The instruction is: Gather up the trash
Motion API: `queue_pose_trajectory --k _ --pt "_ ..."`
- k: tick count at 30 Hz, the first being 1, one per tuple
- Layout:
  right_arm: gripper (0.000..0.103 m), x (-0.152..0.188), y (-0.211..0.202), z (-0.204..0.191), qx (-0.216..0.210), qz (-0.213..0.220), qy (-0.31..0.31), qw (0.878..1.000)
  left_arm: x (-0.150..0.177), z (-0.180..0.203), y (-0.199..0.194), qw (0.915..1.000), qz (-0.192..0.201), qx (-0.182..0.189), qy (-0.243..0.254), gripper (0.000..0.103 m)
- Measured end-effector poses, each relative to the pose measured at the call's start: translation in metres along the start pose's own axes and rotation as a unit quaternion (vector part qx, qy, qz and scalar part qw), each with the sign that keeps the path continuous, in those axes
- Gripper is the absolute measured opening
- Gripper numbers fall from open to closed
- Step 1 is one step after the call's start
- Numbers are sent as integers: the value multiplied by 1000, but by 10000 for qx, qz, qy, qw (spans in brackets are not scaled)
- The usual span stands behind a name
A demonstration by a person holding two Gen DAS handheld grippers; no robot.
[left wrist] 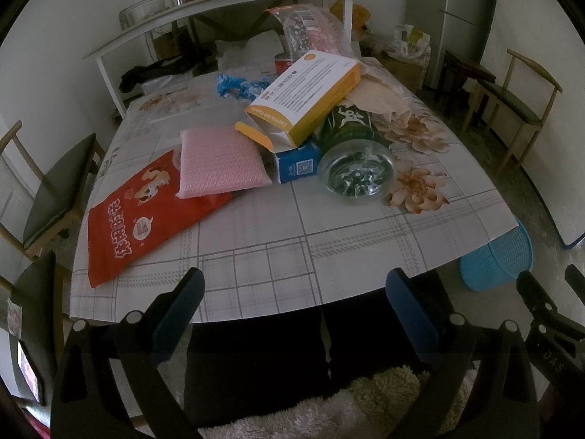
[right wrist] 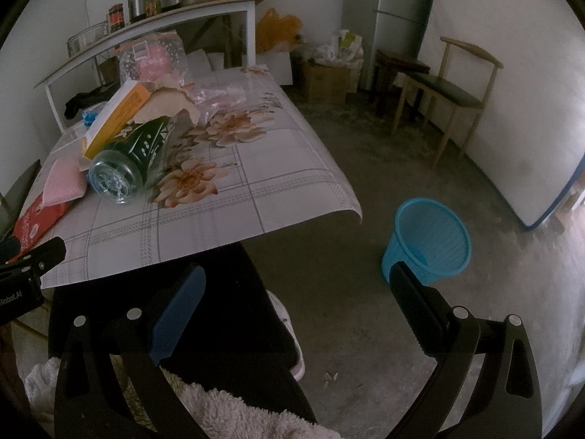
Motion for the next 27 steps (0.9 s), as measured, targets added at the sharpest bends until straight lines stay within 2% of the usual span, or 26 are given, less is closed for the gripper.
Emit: queue_pose_trajectory --k 27 --pt "96 2 1 -1 -40 -18 20 10000 0 -1 0 10000 -4 5 -2 97"
Point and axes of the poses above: each gripper's, at about its wrist camera, not at the fingertips, and y roughly the way its jaws point, z to its right, x to its underside, the point moved 6 cm from there along y, roughly the way its jaws point, and after that the axes turned 8 degrees about -z, right-handed, at the moved point
